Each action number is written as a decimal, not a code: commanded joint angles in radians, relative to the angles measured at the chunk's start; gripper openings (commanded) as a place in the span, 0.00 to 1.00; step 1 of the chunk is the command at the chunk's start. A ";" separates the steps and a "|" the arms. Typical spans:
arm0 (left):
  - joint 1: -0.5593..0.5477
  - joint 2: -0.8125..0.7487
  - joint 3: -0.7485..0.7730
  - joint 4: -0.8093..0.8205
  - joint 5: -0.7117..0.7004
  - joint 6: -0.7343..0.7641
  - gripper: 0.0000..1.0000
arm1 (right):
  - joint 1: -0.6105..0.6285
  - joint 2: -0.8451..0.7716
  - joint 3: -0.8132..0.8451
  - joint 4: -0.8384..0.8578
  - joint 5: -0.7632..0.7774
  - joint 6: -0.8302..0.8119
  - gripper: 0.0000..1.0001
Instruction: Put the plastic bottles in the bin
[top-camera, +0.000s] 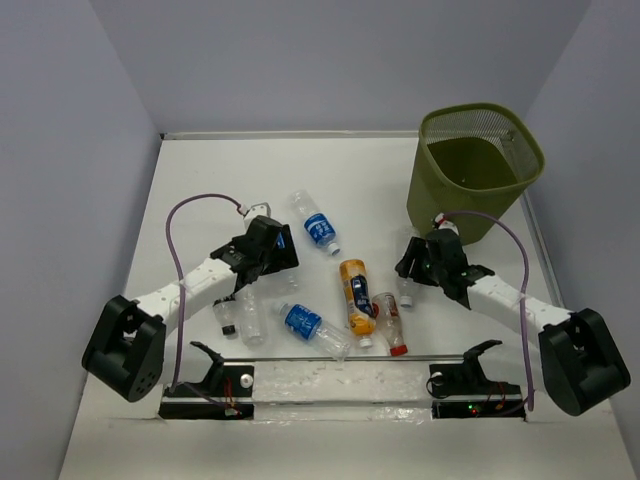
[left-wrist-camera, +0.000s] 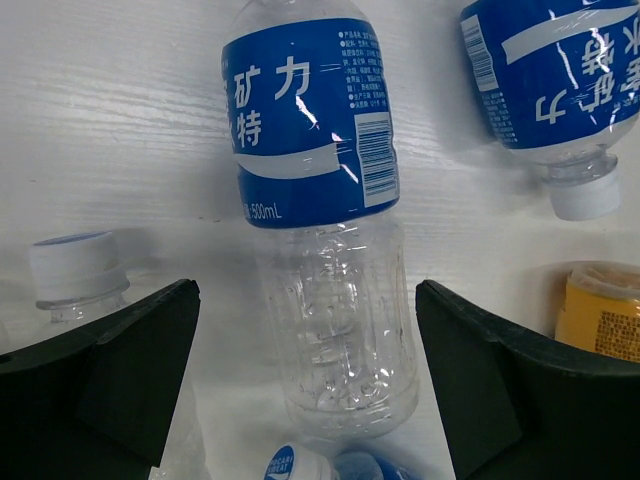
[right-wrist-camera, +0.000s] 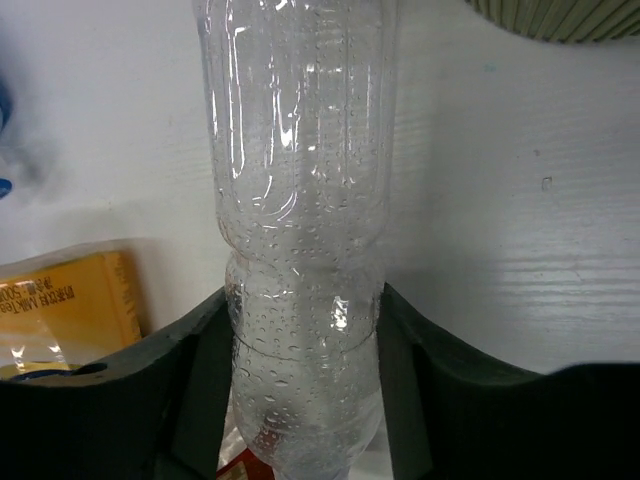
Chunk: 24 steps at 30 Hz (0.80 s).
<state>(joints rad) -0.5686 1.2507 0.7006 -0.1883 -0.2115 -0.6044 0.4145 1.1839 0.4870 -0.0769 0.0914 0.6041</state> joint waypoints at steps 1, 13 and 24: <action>-0.005 0.058 0.037 0.047 -0.031 -0.009 0.99 | 0.017 -0.055 0.042 0.011 0.021 -0.027 0.43; -0.005 0.134 0.036 0.142 -0.028 -0.017 0.83 | 0.055 -0.477 0.318 -0.357 -0.183 -0.108 0.26; -0.005 -0.011 0.034 0.141 -0.012 -0.002 0.43 | 0.055 -0.183 0.963 -0.362 0.264 -0.449 0.23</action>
<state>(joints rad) -0.5690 1.3632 0.7025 -0.0643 -0.2096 -0.6182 0.4606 0.8536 1.3018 -0.4610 0.0860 0.3511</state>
